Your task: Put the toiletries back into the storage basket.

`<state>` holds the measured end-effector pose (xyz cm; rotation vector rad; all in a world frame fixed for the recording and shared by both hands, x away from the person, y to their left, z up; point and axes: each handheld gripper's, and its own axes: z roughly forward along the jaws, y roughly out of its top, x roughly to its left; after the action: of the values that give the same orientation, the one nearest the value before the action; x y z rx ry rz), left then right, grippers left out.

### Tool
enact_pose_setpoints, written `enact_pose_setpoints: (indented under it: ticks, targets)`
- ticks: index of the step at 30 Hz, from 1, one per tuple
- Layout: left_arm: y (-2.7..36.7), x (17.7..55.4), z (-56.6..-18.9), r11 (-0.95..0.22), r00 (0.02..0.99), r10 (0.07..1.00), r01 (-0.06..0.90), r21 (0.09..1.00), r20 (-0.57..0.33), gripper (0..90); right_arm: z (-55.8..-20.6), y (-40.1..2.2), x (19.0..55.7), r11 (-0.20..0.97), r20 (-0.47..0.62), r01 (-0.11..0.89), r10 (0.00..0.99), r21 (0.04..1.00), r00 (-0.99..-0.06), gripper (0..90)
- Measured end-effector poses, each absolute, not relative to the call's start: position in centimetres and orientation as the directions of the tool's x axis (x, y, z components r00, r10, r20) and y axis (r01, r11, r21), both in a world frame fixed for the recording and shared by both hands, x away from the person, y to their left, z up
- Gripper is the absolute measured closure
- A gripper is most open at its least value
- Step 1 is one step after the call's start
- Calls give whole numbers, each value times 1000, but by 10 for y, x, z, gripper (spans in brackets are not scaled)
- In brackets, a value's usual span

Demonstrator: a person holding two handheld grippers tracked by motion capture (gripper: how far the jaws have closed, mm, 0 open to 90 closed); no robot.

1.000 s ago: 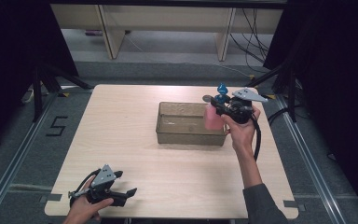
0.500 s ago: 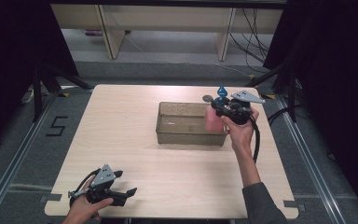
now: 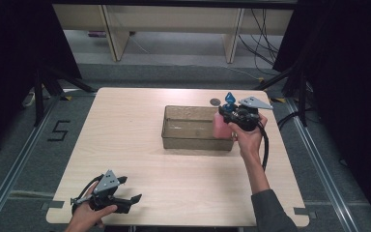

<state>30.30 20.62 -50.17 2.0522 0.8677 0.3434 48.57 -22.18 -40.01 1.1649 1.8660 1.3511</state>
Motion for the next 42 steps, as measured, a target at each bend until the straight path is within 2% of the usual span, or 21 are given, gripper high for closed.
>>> enact_pose_setpoints:
  ticks: [1,4,5,7,8,9,13,15,25,29,32,33,35,38,39,42]
  targets:
    - [205,302,-502,-361,719,688,458,813,-99,147,-401,-221,485,98,82,349,882,932,-465,536]
    - [205,302,-502,-367,719,689,458,810,-94,147,-404,-222,486,115,63,345,883,932,-466,536]
    - [205,302,-503,-371,717,692,459,807,-89,147,-405,-220,485,88,97,372,888,924,-450,536]
    - [203,301,-503,-367,726,681,456,811,-100,147,-406,-223,487,118,65,357,884,927,-462,536]
    - [203,301,-503,-366,726,680,456,811,-100,147,-407,-222,485,97,88,371,888,924,-452,536]
    - [203,302,-503,-358,723,684,452,817,-100,147,-410,-224,488,121,58,349,885,929,-462,536]
    - [203,302,-503,-351,720,686,454,819,-104,147,-413,-221,487,121,75,376,881,919,-466,536]
    - [203,302,-503,-354,722,684,454,818,-105,147,-415,-221,488,136,49,356,884,924,-466,536]
    - [204,302,-502,-362,723,683,457,813,-102,147,-418,-217,486,118,89,394,879,912,-468,536]
    - [204,302,-502,-361,724,682,455,814,-103,147,-421,-220,487,144,51,369,881,918,-471,536]
    - [204,302,-502,-359,722,684,457,814,-103,147,-422,-220,487,136,66,377,876,916,-478,536]
    - [204,302,-502,-360,722,684,457,813,-103,147,-421,-219,485,119,82,396,887,910,-455,536]
    - [204,302,-502,-357,723,683,458,814,-107,147,-422,-221,486,152,41,374,887,915,-460,536]
    - [203,302,-503,-352,718,688,457,817,-105,147,-423,-222,486,153,37,368,886,917,-461,536]
    - [203,301,-503,-352,717,689,458,816,-105,147,-423,-220,484,127,74,396,887,909,-456,536]
    - [203,302,-502,-355,713,694,465,811,-104,147,-424,-222,485,140,61,384,882,912,-467,536]
